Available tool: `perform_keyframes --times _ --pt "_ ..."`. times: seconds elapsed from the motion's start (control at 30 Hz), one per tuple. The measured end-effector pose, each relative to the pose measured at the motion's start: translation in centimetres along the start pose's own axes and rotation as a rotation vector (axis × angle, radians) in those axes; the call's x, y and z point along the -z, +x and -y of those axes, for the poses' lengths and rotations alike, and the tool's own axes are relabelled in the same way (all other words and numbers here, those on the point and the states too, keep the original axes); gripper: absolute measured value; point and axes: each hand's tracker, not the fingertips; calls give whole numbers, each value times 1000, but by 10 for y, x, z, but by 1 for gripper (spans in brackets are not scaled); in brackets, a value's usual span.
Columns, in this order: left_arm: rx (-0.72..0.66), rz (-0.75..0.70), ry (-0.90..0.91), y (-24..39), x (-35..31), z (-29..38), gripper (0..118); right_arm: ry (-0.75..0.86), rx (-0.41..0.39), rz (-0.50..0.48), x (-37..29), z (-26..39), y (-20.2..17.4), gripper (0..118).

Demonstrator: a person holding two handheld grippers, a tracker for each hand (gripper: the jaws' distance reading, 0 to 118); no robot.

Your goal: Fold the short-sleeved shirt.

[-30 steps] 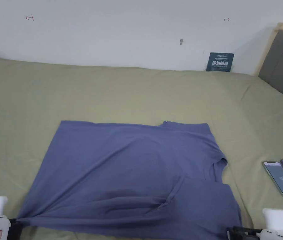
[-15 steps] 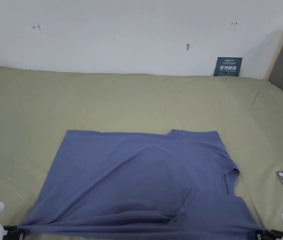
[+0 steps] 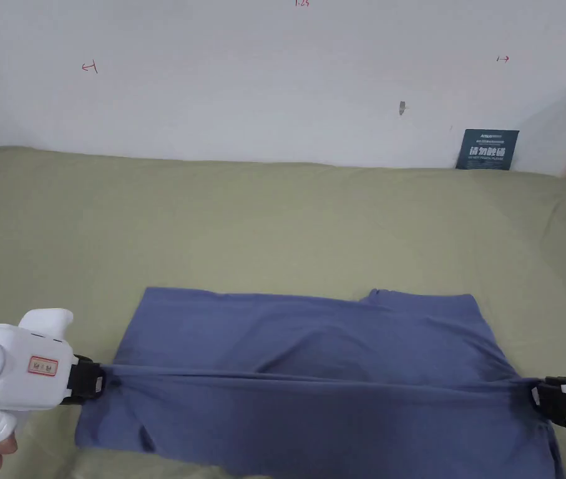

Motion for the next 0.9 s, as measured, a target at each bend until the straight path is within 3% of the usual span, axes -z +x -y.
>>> perform_keyframes --times 0.23,0.27,0.33,0.37,0.4,0.43,0.5,0.6,0.63,0.67,0.7,0.83,0.87,0.9 --pt "2 -14 -56 2 53 -21 7 -61 -1 2 57 -14 3 3" --pt "-3 -7 -56 0 57 -20 15 -69 8 -10 61 -13 4 13" --pt "-8 -9 -34 -1 60 -15 88 -78 27 3 63 -10 5 97" --pt "-7 -47 10 -1 57 -11 107 -88 29 9 62 -6 6 118" --pt "-7 -79 27 -2 55 -7 107 -92 35 7 59 -1 7 112" --pt "-26 -93 52 -5 48 -3 107 -18 57 13 55 2 9 112" --pt "-56 -82 45 -10 36 7 102 -62 44 10 50 11 10 111" --pt "-55 -93 41 -10 18 27 67 -72 73 0 19 24 13 101" --pt "-45 -100 37 -11 14 32 53 -55 72 -8 10 32 13 95" --pt "-53 -100 32 -10 15 38 0 -42 69 -6 4 38 12 65" --pt "-58 -110 29 -9 12 44 0 -42 66 33 4 46 10 2" --pt "-64 -61 3 -1 14 53 1 -51 93 14 -8 62 11 0" --pt "-61 -52 -1 1 16 53 13 -52 88 17 -8 65 10 0" --pt "-62 -45 -2 2 19 51 56 -56 84 17 -9 67 10 0"
